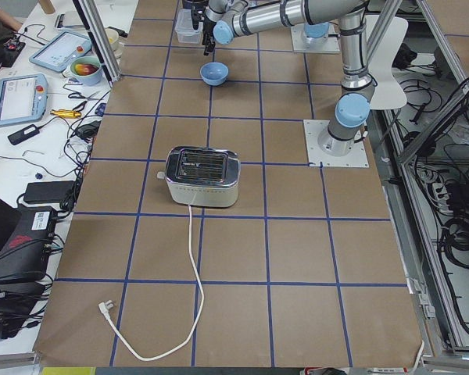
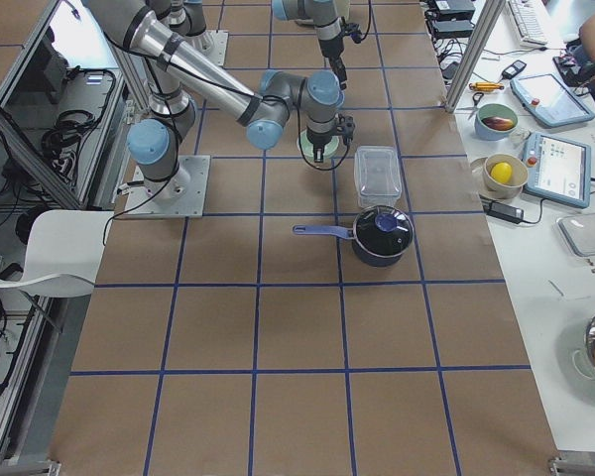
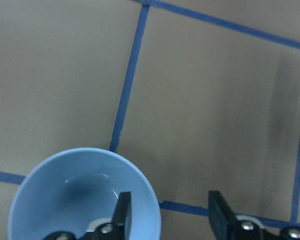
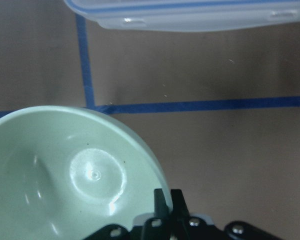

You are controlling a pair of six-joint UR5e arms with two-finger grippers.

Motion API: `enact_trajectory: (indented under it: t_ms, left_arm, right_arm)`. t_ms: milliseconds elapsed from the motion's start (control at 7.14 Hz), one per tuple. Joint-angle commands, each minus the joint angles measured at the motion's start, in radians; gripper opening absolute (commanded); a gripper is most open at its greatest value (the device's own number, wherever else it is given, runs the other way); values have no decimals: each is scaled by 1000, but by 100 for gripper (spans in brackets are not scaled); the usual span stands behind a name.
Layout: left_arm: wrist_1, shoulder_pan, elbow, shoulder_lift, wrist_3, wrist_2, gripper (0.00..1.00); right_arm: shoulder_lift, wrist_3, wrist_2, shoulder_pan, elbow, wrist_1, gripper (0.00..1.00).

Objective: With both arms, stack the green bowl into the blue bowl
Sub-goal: 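Carry both bowls toward the table centre, bringing them beside each other, then lower the green bowl into the blue bowl with the right gripper while the left withdraws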

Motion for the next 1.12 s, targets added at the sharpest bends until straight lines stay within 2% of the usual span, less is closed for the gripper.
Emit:
enact_trajectory:
  t_ms: [0, 420, 560, 700, 980]
  left_arm:
    - [-177, 106, 4, 147, 236, -48, 100]
    - [-587, 318, 28, 356, 568, -51, 100]
    - [-747, 394, 80, 386, 605, -51, 100]
    - [-813, 415, 93, 392, 625, -48, 100]
    - [-806, 432, 110, 397, 627, -46, 100]
  right_arm:
    - [64, 287, 27, 192, -109, 2, 0]
    - [171, 490, 67, 432, -234, 2, 0]
    - [211, 505, 59, 453, -256, 2, 0]
    - [234, 504, 56, 457, -265, 2, 0]
    - [263, 494, 53, 458, -263, 0, 0]
